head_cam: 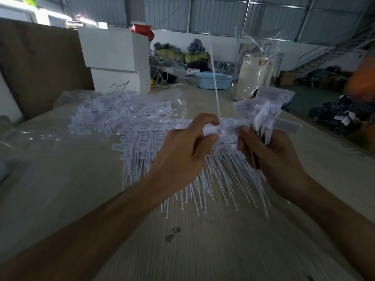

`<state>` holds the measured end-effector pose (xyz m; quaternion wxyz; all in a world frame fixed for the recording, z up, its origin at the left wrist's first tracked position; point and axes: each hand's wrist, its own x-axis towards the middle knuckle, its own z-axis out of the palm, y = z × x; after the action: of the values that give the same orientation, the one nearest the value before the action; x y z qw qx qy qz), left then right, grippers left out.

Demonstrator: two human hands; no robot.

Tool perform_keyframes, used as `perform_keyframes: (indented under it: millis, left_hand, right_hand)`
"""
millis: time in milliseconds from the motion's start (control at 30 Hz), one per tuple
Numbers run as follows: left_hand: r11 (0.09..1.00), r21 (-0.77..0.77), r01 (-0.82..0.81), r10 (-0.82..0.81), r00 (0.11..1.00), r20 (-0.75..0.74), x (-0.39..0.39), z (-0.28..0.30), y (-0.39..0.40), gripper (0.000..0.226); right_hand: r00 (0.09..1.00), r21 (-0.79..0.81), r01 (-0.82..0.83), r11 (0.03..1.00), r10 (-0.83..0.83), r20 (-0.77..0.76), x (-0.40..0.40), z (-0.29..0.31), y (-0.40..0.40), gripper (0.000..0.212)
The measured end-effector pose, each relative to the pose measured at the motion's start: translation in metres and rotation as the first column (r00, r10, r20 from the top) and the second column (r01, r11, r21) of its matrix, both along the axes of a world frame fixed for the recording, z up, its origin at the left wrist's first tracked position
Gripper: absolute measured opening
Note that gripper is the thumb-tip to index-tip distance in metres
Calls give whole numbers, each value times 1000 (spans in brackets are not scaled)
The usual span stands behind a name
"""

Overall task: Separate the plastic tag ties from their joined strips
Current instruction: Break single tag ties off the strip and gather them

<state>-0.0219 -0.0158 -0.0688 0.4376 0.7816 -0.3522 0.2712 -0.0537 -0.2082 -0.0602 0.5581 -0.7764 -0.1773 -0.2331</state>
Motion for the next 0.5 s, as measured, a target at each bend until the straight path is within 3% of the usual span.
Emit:
perform_keyframes:
  millis: [100,200,367,500]
  left_hand:
    - [994,82,-77,72,995,69,0,2,1,26]
    - [993,75,-89,80,990,114,-1,4,2,17]
    - [986,-120,114,-139,963,-230,-2,6,0,23]
    - [949,-212,235,-295,899,-324,-3,8,3,25]
  right_hand:
    - [1000,35,-21,999,21,-8,0,0,-1,40]
    - [1000,16,0,1000,0,-18,-3,0,0,42]
    - [993,-120,110,987,-104,62,-6,0,1,44]
    - [979,-144,166,976,-145,145,-1,-2,-2,41]
